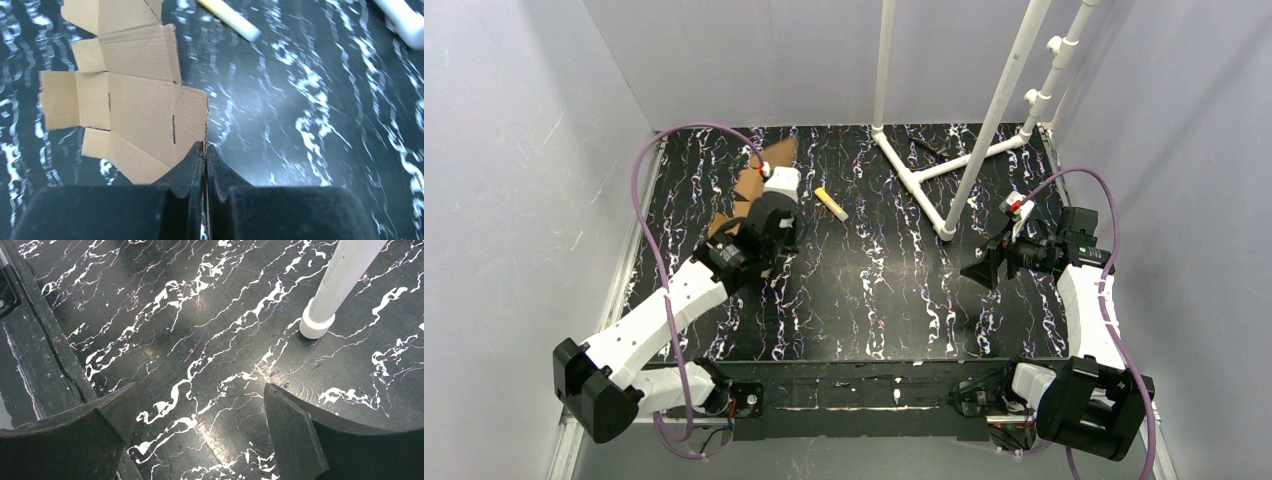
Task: Fold the paper box
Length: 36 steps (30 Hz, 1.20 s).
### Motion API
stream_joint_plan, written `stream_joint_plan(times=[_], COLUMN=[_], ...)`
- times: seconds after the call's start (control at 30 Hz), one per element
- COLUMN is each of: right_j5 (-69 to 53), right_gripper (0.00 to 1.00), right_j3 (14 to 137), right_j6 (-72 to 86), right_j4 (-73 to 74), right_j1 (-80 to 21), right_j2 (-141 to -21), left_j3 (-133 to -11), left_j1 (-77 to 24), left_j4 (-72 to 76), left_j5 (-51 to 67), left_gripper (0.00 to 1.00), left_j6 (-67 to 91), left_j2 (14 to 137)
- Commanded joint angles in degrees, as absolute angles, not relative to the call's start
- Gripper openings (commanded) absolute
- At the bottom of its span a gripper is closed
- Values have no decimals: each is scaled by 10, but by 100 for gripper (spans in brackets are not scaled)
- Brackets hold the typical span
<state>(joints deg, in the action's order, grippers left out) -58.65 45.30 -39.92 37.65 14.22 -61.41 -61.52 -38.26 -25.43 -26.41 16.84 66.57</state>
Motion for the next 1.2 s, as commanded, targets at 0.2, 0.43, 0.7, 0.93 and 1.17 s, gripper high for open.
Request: stream_joint_plan(times=[0.2, 0.43, 0.7, 0.93, 1.17], right_j5=[-601, -597, -596, -598, -599], right_gripper=[100, 100, 100, 100, 100], right_j3=[457, 455, 456, 457, 459], right_j6=[-415, -419, -425, -428, -454], right_j4=[381, 383, 388, 391, 411], right_j1=[141, 141, 141, 141, 139], right_j2=[-617, -617, -615, -617, -619], left_j3=[-572, -569, -562, -552, -577], left_j1=[-578, -637, -641, -641, -632], left_j4=[-199, -142, -105, -122, -164], left_j5=[-214, -208, -193, -183, -156], left_gripper=[0, 0, 0, 16, 59], left_j6=[134, 179, 208, 243, 264], left_j2=[658, 747, 829, 850, 777])
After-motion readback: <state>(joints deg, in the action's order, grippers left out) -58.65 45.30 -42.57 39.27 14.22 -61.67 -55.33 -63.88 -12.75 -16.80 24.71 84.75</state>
